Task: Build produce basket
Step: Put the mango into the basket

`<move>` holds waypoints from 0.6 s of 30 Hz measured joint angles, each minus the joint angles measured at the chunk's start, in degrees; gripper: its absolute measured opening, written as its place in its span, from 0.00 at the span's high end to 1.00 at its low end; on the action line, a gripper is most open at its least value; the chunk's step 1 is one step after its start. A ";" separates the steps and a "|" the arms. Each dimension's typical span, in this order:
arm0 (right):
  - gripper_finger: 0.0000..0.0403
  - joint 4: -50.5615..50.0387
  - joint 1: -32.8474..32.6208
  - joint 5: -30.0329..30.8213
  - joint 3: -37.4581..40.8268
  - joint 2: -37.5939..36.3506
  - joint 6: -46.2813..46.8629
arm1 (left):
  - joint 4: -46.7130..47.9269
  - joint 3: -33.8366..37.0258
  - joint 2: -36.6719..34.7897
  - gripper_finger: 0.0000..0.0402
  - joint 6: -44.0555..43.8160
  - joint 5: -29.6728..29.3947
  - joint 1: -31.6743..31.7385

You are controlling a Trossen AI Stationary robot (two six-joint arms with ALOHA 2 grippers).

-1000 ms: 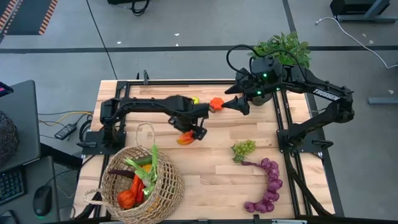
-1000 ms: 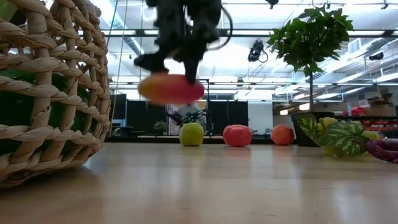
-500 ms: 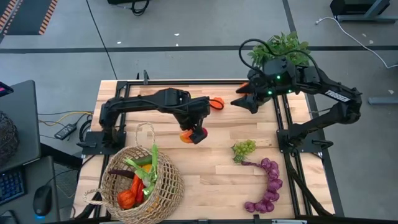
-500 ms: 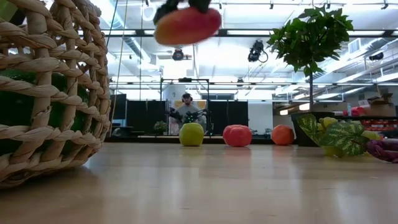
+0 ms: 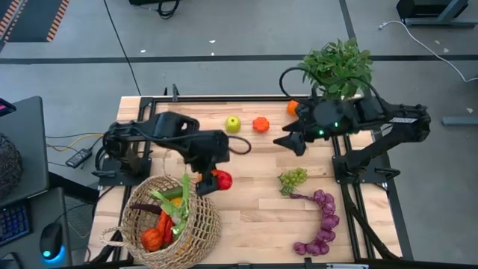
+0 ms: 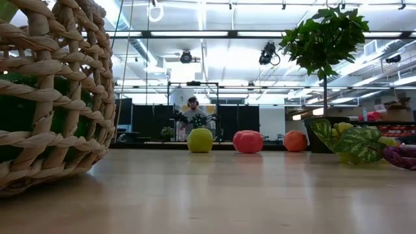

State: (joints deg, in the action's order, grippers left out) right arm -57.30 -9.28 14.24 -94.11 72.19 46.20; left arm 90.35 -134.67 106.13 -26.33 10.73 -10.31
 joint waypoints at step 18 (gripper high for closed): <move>0.09 6.50 -23.18 11.78 0.04 15.98 29.91 | -0.34 0.15 -6.74 0.25 -6.66 -3.49 -16.81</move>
State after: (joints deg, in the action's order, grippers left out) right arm -50.80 -32.46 26.02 -94.06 88.17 76.11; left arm 90.02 -134.52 99.39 -32.99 7.24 -27.11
